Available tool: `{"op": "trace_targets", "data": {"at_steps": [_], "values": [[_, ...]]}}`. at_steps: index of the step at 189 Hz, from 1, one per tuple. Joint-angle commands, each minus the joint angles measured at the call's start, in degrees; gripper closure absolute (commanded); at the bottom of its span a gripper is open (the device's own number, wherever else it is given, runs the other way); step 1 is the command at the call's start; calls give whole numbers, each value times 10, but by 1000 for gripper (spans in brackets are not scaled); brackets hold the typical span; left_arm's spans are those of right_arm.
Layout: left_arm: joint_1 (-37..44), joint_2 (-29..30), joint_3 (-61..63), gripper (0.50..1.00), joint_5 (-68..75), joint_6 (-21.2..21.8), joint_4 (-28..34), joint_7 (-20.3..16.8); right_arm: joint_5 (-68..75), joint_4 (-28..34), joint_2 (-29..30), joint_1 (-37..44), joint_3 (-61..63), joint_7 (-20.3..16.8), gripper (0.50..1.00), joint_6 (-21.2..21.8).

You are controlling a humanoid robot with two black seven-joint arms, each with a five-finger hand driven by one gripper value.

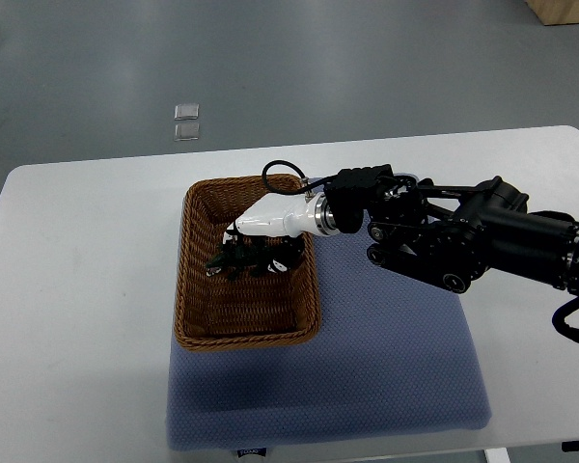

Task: Place crocodile in brown basket with right hand
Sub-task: 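Lower the crocodile into the basket and open the right hand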

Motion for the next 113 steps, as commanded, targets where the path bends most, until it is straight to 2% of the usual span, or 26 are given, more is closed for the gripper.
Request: {"op": "trace_targets", "data": {"at_steps": [1, 13, 31, 52, 113], "values": [[0, 0, 0, 500, 0, 0, 0, 0, 1, 0, 0, -2, 1, 0, 787, 0], [0, 0, 0, 500, 0, 0, 0, 0, 1, 0, -1, -2, 1, 0, 748, 0], [0, 0, 0, 500, 0, 0, 0, 0, 1, 1, -2, -1, 2, 0, 742, 0], [0, 0, 0, 500, 0, 0, 0, 0, 2, 1, -2, -1, 2, 0, 673, 1], [0, 0, 0, 500, 0, 0, 0, 0, 12, 6, -14, 19, 15, 5, 642, 1]]}}
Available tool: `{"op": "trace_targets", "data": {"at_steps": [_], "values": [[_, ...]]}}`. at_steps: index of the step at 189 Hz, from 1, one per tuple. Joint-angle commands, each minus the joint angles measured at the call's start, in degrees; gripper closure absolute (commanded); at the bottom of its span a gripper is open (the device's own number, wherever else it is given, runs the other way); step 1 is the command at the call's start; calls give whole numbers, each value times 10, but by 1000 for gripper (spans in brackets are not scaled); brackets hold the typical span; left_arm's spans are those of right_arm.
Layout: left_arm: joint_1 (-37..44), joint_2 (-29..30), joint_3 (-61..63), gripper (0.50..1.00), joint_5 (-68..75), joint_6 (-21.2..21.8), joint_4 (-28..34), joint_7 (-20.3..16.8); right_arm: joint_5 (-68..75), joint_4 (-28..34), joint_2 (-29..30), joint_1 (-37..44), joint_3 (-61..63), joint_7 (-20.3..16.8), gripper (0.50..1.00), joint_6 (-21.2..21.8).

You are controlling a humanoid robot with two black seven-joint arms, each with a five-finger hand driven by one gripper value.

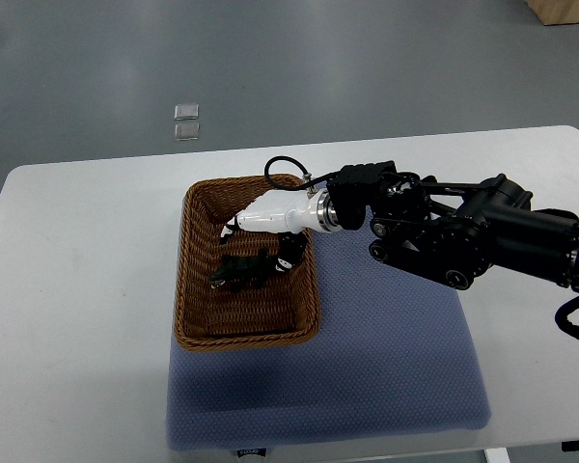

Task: Place crocodile in brown basket with right hand

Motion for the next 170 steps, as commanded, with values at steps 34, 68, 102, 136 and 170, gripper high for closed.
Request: {"op": "trace_targets", "data": {"at_steps": [34, 68, 102, 136, 170], "values": [[0, 0, 0, 500, 0, 0, 1, 0, 34, 2, -22, 15, 84, 4, 624, 5], [0, 0, 0, 500, 0, 0, 0, 0, 134, 2, -50, -5, 138, 4, 609, 5], [0, 0, 0, 500, 0, 0, 0, 0, 251, -1, -79, -34, 203, 5, 607, 2], [0, 0, 0, 500, 0, 0, 0, 0, 372, -15, -78, -94, 305, 5, 605, -1], [0, 0, 0, 500, 0, 0, 0, 0, 472, -53, -69, -154, 400, 6, 605, -5]]}}
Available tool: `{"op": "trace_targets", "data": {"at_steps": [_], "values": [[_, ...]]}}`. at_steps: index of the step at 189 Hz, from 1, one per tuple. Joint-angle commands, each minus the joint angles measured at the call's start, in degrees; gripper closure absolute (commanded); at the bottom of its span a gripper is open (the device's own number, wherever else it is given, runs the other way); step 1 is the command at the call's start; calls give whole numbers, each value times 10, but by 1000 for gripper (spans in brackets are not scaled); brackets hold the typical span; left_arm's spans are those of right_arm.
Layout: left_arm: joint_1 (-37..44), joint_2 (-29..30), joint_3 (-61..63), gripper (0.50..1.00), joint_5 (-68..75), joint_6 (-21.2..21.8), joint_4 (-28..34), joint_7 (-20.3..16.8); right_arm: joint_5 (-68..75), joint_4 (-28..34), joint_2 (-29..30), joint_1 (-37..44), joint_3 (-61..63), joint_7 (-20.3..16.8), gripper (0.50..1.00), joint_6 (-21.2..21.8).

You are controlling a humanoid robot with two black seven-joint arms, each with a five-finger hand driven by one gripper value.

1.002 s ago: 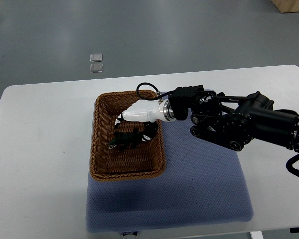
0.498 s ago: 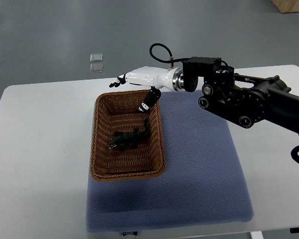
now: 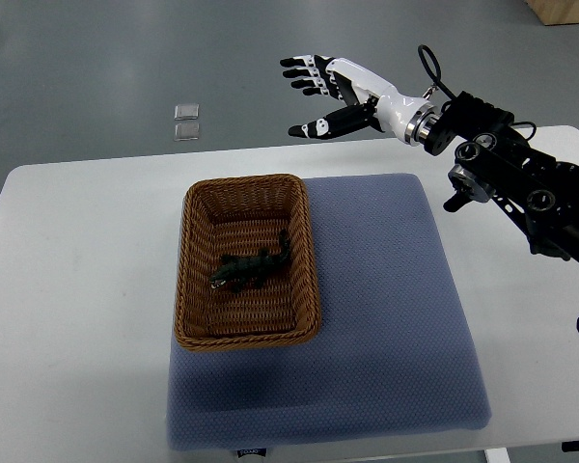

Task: Place crocodile in brown basket with right hand

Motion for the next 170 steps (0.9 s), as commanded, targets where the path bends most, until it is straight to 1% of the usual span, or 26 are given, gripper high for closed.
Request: {"op": "trace_targets", "data": {"at_steps": [1, 10, 38, 50, 82, 93, 119, 142, 170], "values": [[0, 0, 0, 500, 0, 0, 0, 0, 58, -25, 5, -34, 57, 1, 605, -4], [0, 0, 0, 500, 0, 0, 1, 0, 77, -35, 6, -45, 75, 4, 605, -10], [0, 0, -1, 500, 0, 0, 1, 0, 151, -61, 6, -78, 98, 47, 605, -28], [0, 0, -1, 500, 0, 0, 0, 0, 194, -72, 6, -90, 100, 54, 605, -33], [0, 0, 0, 500, 0, 0, 0, 0, 265, -106, 6, -96, 99, 57, 597, -36], [0, 0, 0, 500, 0, 0, 1, 0, 285, -115, 15, -97, 100, 61, 595, -36], [0, 0, 0, 500, 0, 0, 0, 0, 326, -119, 26, -108, 103, 62, 589, -37], [0, 0, -1, 500, 0, 0, 1, 0, 329, -119, 31, -112, 100, 62, 577, -37], [0, 0, 0, 500, 0, 0, 0, 0, 329, -119, 34, -112, 98, 61, 574, -38]]}}
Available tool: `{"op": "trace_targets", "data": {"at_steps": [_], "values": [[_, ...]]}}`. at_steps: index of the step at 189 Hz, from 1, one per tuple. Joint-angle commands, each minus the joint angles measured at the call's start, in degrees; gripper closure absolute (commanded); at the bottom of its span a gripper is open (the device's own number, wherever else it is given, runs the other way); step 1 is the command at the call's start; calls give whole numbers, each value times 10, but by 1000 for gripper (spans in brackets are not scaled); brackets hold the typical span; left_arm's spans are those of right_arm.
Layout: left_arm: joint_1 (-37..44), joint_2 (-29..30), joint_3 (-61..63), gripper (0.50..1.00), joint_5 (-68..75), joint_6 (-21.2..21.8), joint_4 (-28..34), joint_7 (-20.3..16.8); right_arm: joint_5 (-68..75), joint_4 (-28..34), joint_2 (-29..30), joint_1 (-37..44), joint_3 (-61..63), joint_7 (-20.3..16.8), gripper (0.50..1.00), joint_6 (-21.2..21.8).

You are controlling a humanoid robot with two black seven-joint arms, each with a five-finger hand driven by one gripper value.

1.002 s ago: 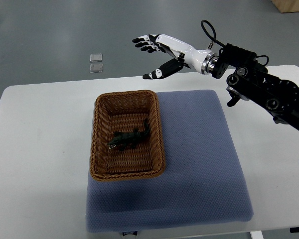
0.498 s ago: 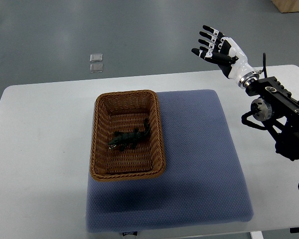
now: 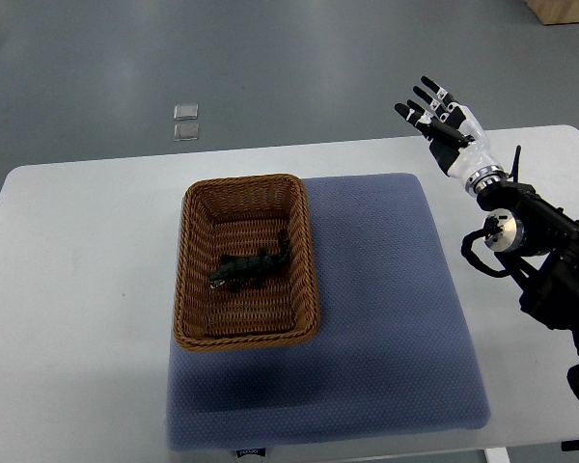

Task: Place crocodile in brown basket with right hand

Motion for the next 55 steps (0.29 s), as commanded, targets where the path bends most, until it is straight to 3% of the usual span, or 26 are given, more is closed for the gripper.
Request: {"op": "trace_targets", "data": {"at_steps": [1, 55], "values": [[0, 0, 1, 500, 0, 0, -1, 0, 0, 0, 1, 0, -2, -1, 574, -1], [0, 0, 1, 500, 0, 0, -1, 0, 1, 1, 1, -1, 4, 1, 576, -22]]}}
